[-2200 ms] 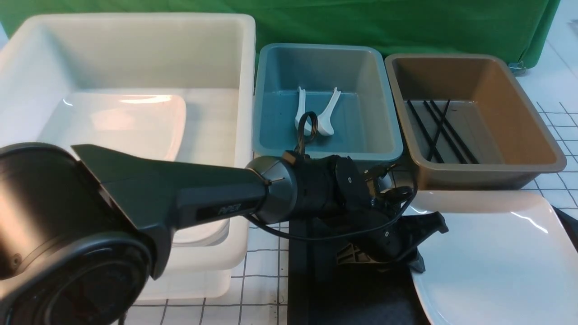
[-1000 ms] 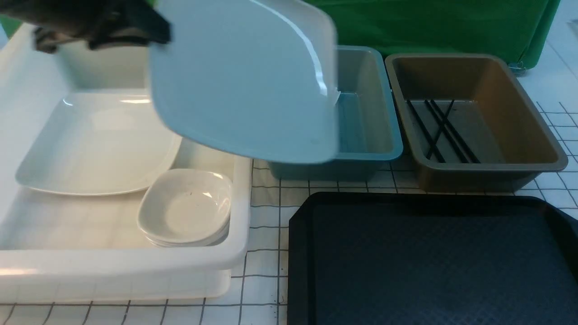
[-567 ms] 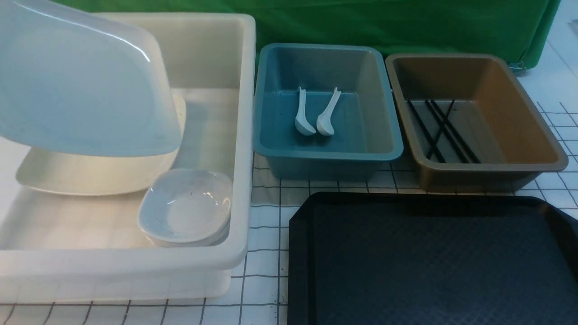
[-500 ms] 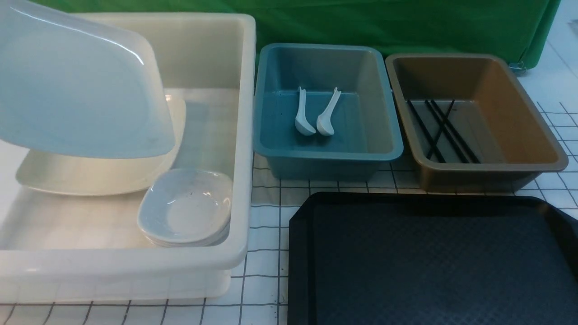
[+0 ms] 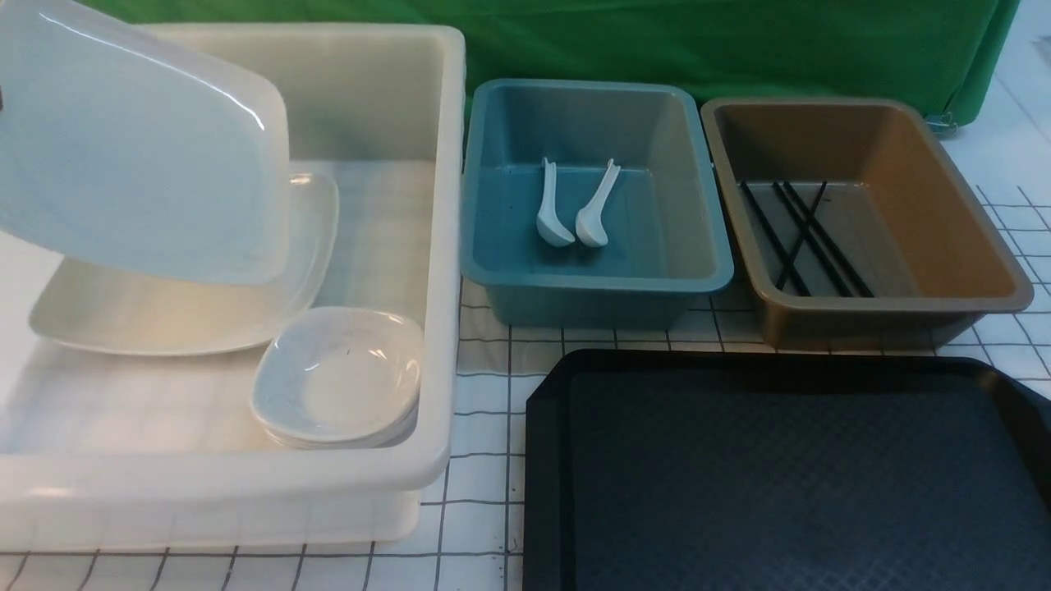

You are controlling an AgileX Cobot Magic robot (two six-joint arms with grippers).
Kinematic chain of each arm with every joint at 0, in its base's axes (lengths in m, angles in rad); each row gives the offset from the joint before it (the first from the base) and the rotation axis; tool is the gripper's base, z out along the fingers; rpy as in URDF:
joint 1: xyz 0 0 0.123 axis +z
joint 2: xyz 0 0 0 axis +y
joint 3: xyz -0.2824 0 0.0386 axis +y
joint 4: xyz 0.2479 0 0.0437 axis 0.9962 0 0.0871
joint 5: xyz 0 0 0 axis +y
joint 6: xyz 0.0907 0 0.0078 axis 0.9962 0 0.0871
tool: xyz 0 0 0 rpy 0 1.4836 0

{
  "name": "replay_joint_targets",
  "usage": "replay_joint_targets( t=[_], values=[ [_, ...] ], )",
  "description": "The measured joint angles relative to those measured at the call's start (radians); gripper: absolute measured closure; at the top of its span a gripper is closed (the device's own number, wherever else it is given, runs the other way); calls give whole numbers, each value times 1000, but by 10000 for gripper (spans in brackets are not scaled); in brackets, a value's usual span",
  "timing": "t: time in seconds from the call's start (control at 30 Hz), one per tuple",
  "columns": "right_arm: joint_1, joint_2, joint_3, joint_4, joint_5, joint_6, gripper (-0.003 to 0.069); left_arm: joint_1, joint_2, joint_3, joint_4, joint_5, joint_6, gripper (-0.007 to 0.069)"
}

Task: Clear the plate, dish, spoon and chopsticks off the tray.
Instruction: Use the left arm to put the plate into the large storage box on the left

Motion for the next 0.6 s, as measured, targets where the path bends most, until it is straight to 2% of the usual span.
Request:
replay_joint_targets(
  t=[0.13, 0.4, 0.6],
  values=[
    [0, 0, 0, 0, 0, 0, 578, -31, 29, -6, 97, 12, -10, 600],
    [0, 0, 0, 0, -6, 0, 572, -65, 63, -6, 137, -2, -21, 607],
    [0, 0, 0, 0, -14, 0, 565, -88, 98, -7, 199, -10, 15, 610]
  ],
)
